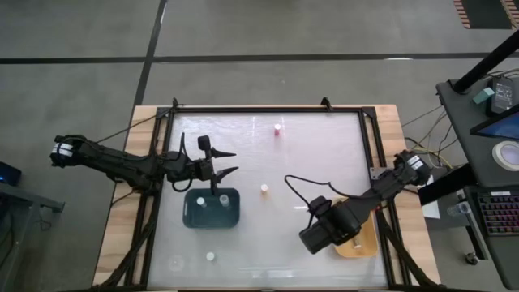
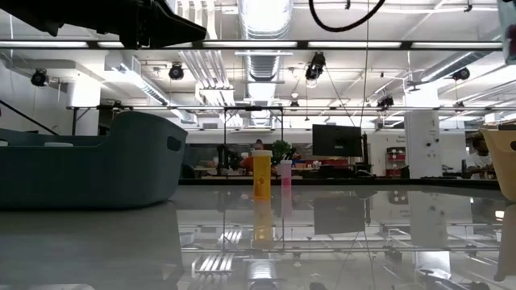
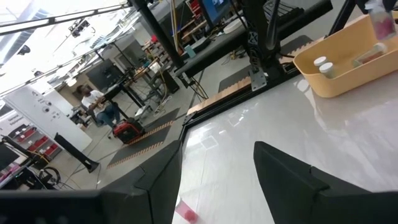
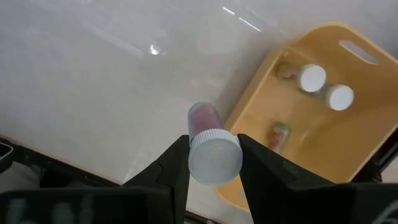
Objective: Pick and place medicine bottles into bin by pill shape (circle, oval)
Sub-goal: Put the blue bottled capsules into the yellow bin
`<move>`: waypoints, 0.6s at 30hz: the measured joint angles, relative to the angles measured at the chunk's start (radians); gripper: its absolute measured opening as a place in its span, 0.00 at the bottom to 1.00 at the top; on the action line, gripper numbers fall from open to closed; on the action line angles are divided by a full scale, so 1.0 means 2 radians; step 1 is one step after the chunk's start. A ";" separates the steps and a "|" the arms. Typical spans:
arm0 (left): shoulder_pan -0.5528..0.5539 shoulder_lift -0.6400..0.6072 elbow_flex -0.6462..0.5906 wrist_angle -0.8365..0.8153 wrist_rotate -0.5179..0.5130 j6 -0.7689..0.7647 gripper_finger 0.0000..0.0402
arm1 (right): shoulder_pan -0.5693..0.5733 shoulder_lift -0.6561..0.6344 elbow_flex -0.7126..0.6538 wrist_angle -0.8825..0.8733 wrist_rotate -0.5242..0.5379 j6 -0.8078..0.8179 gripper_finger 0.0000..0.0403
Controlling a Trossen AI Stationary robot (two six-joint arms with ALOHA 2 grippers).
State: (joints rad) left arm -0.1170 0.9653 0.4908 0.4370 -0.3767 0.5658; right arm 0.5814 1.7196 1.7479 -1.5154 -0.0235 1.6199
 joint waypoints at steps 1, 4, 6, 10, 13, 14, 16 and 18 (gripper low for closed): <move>0.000 0.000 0.000 0.000 0.000 0.000 0.46 | 0.002 -0.003 -0.001 0.000 0.000 0.002 0.28; 0.000 0.000 0.000 0.000 0.000 0.000 0.46 | 0.009 -0.006 -0.002 0.000 0.006 0.002 0.27; 0.000 0.000 0.000 0.000 0.000 -0.001 0.46 | 0.013 -0.006 -0.002 0.000 0.011 0.000 0.28; 0.000 0.000 0.000 0.000 0.000 -0.001 0.46 | 0.021 -0.007 -0.002 0.000 0.012 -0.002 0.28; 0.000 0.000 0.000 0.000 0.000 -0.001 0.46 | 0.027 -0.007 -0.002 -0.001 0.012 0.002 0.28; 0.000 0.000 0.000 0.000 0.000 -0.001 0.46 | 0.029 -0.008 -0.002 -0.001 0.012 0.004 0.28; 0.000 0.000 0.000 0.000 0.000 -0.002 0.46 | 0.034 -0.011 -0.002 -0.002 0.012 0.008 0.28; 0.000 0.000 0.000 0.000 0.000 -0.002 0.46 | 0.038 -0.015 -0.002 -0.003 0.012 0.014 0.28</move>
State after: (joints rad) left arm -0.1172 0.9653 0.4908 0.4370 -0.3767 0.5615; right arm 0.6574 1.6889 1.7435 -1.5218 0.0002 1.6488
